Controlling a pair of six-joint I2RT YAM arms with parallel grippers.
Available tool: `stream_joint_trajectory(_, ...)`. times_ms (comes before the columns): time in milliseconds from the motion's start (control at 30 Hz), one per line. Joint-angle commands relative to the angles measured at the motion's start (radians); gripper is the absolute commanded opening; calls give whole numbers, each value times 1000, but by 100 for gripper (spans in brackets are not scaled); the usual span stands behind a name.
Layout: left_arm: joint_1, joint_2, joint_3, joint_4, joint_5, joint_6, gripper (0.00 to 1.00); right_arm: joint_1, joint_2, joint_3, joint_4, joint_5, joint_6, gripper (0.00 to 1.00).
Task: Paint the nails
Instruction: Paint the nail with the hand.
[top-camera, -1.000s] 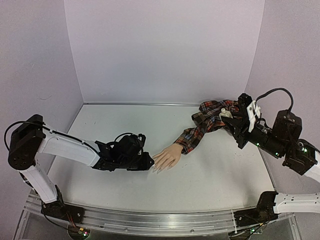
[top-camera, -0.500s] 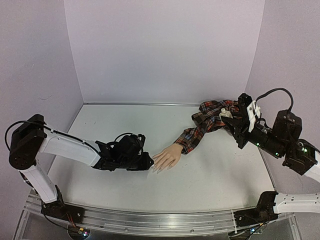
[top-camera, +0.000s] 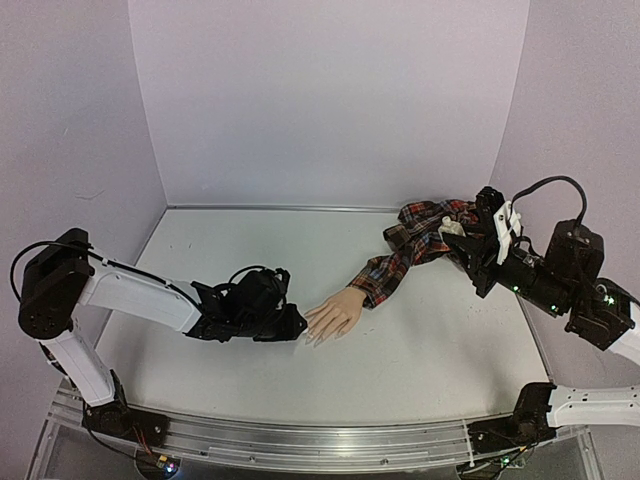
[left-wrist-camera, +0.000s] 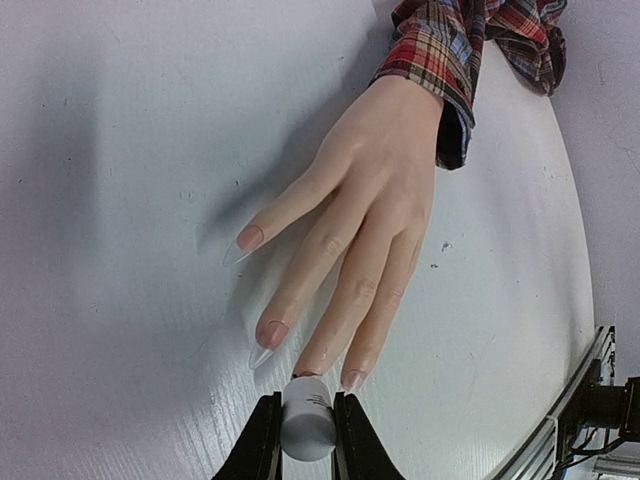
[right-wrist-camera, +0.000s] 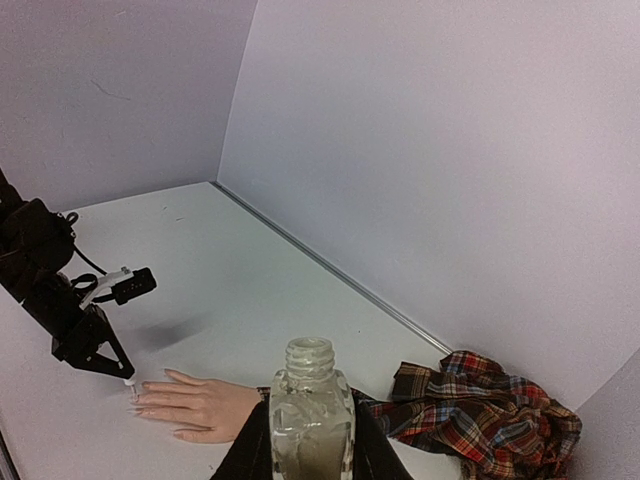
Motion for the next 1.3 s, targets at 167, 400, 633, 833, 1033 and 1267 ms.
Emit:
stream_joint_trajectory(167, 9, 8, -4, 13, 3, -10, 0, 3, 0, 18, 15, -5, -1, 0)
stream_joint_trajectory(400, 9, 10, -7, 16, 15, -12, 0, 3, 1, 18, 15, -5, -1, 0)
stream_joint_trajectory(633, 11, 12, -13, 17, 13, -13, 0, 3, 2, 19, 15, -5, -3, 0)
stream_joint_trajectory(833, 13, 7, -23, 15, 8, -19, 0, 3, 4, 19, 15, -8, -2, 0)
stream_joint_trajectory(1033, 12, 15, -19, 15, 15, -15, 0, 3, 4, 21, 15, -8, -2, 0)
stream_joint_trajectory(1267, 11, 14, -14, 20, 22, -1, 0, 4, 6, 22, 15, -11, -2, 0)
